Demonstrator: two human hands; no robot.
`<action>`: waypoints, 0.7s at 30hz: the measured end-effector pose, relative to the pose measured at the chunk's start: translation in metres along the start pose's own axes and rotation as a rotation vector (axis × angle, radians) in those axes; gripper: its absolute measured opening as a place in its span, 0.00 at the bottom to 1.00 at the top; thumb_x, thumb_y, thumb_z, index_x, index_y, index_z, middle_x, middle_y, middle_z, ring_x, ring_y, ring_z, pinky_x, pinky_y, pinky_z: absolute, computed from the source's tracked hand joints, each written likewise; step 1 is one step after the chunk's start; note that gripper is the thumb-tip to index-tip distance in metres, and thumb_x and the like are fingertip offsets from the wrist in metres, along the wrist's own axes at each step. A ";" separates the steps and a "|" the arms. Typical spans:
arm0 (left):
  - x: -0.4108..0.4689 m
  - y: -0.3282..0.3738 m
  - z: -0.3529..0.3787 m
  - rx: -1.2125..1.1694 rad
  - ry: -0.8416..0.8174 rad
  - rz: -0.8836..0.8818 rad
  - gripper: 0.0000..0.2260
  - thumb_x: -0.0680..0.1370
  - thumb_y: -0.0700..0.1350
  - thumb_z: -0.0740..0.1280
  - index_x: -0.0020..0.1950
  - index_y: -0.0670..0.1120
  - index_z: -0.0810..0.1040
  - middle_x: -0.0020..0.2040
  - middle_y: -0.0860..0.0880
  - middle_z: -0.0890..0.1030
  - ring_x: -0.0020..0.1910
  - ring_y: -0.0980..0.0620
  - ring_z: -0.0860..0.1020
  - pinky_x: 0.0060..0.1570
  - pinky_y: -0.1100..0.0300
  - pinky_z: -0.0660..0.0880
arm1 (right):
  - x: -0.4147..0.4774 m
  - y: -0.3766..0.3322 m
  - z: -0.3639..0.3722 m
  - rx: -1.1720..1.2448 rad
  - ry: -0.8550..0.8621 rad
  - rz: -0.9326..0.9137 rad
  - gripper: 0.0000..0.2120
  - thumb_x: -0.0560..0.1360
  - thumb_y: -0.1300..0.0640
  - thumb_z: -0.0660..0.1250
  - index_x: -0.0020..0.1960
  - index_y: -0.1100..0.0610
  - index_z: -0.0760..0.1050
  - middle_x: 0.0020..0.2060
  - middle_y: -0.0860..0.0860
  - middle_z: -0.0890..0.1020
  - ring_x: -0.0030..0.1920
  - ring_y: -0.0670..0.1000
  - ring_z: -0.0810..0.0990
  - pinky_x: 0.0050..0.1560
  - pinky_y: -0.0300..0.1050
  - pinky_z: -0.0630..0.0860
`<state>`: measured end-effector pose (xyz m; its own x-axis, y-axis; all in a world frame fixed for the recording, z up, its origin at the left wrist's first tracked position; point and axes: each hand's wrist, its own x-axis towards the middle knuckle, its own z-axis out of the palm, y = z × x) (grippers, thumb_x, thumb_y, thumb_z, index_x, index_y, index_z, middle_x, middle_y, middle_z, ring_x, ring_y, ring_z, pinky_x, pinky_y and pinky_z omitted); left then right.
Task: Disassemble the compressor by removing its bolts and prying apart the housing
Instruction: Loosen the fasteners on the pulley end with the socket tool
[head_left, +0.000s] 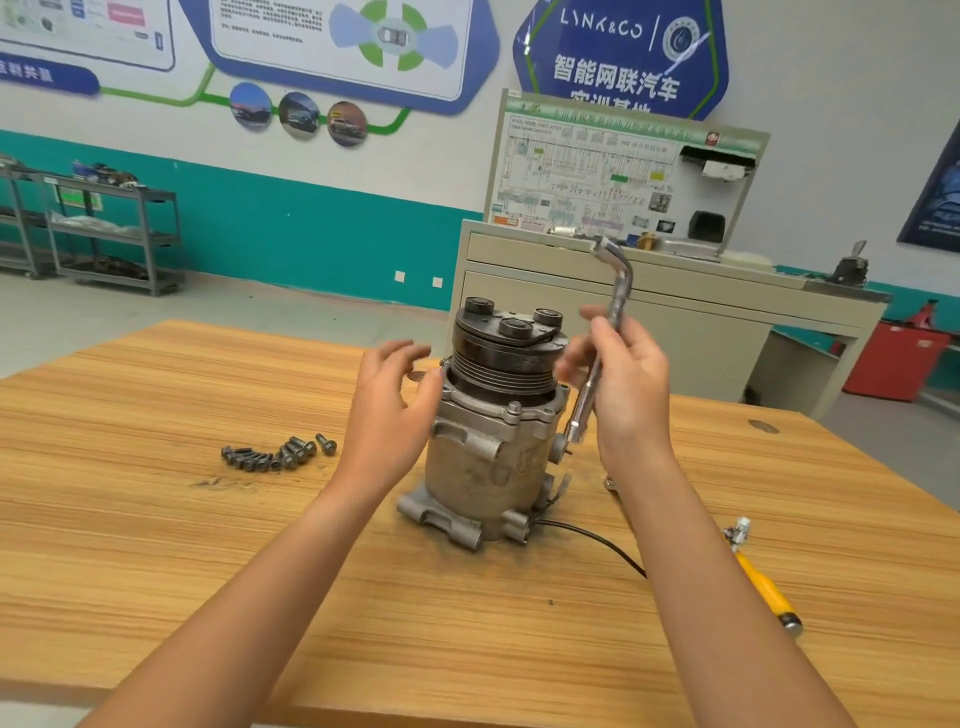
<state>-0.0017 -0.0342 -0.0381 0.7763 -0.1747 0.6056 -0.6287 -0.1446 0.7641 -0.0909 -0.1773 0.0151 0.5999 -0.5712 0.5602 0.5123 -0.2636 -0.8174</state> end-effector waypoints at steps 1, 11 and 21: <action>0.004 0.010 0.000 -0.012 0.002 0.066 0.13 0.79 0.44 0.62 0.63 0.45 0.74 0.59 0.55 0.69 0.53 0.63 0.71 0.49 0.78 0.63 | 0.002 -0.004 0.005 -0.102 0.011 -0.086 0.11 0.80 0.59 0.56 0.44 0.48 0.74 0.29 0.42 0.79 0.33 0.40 0.78 0.37 0.30 0.74; 0.050 0.088 -0.006 -0.204 -0.110 0.257 0.14 0.79 0.42 0.63 0.64 0.44 0.75 0.51 0.56 0.78 0.51 0.63 0.76 0.54 0.71 0.71 | 0.003 0.004 0.034 -0.289 0.017 -0.190 0.10 0.80 0.55 0.58 0.44 0.41 0.71 0.44 0.40 0.81 0.54 0.45 0.77 0.69 0.60 0.60; 0.072 0.112 0.017 -0.315 -0.233 0.180 0.08 0.79 0.41 0.63 0.58 0.47 0.76 0.48 0.46 0.82 0.42 0.56 0.81 0.34 0.65 0.76 | 0.013 0.001 0.040 -0.277 -0.047 -0.204 0.08 0.79 0.56 0.59 0.43 0.44 0.71 0.30 0.35 0.79 0.43 0.51 0.77 0.62 0.62 0.65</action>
<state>-0.0171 -0.0795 0.0870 0.6016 -0.3907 0.6967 -0.6804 0.2062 0.7032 -0.0581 -0.1536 0.0270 0.5332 -0.4502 0.7162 0.4419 -0.5737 -0.6896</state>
